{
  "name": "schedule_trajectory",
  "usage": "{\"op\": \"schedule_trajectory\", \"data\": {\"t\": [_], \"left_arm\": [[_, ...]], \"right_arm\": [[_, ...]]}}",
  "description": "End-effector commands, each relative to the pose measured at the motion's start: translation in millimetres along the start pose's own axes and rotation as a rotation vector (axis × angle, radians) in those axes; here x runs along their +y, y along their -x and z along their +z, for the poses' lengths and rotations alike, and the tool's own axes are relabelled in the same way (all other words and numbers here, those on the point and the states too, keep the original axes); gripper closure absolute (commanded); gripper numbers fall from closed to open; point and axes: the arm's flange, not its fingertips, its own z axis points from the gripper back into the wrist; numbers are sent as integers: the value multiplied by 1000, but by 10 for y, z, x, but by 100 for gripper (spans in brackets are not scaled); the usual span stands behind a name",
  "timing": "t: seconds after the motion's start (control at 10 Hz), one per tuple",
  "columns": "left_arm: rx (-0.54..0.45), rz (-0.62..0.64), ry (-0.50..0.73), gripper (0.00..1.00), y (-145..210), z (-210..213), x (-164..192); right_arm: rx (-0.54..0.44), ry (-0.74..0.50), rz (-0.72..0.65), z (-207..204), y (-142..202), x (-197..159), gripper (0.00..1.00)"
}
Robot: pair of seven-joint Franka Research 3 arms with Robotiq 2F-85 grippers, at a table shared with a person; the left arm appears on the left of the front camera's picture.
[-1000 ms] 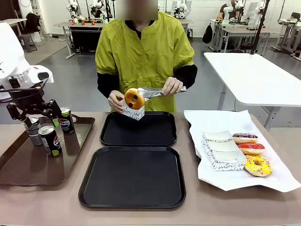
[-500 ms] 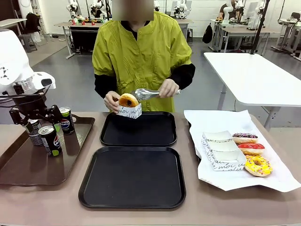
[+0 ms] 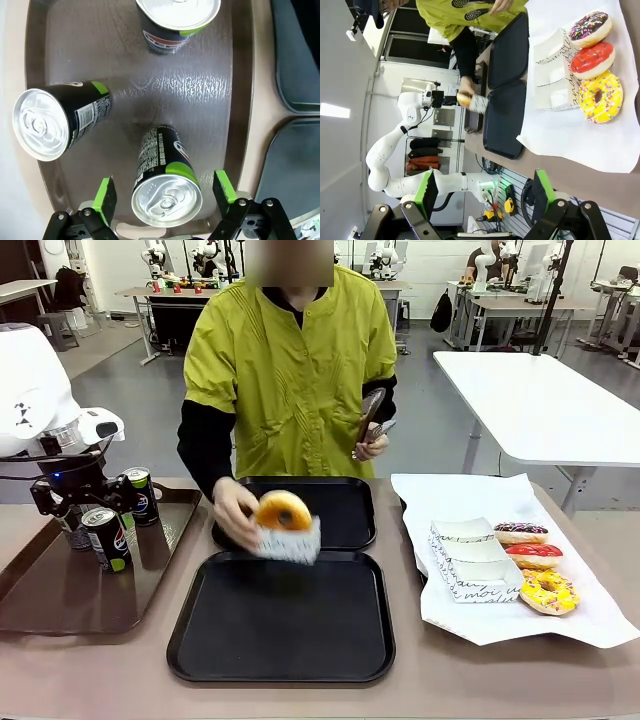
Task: Set up donuts and drinks on trays.
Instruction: Pick up one Pepsi coke and place it on the Flat Tray.
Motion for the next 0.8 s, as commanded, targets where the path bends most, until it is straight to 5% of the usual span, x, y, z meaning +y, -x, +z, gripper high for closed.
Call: {"op": "schedule_trajectory", "data": {"t": [0.0, 0.4, 0.5, 0.6, 0.7], "left_arm": [[-23, -1, -12, 0, -46, -27, 3], [-20, -14, -4, 0, -73, -68, 11], [-19, -28, 6, 44, -88, -72, 13], [-11, -33, 6, 44, -97, -72, 14], [-3, -35, -4, 93, -101, -61, 13]], "right_arm": [[-6, -20, 12, 3, -10, -1, 0], [-6, -20, 12, 3, -10, -1, 0], [-6, -20, 12, 3, -10, -1, 0], [-6, -20, 12, 3, -10, -1, 0], [-6, -20, 12, 3, -10, -1, 0]]}}
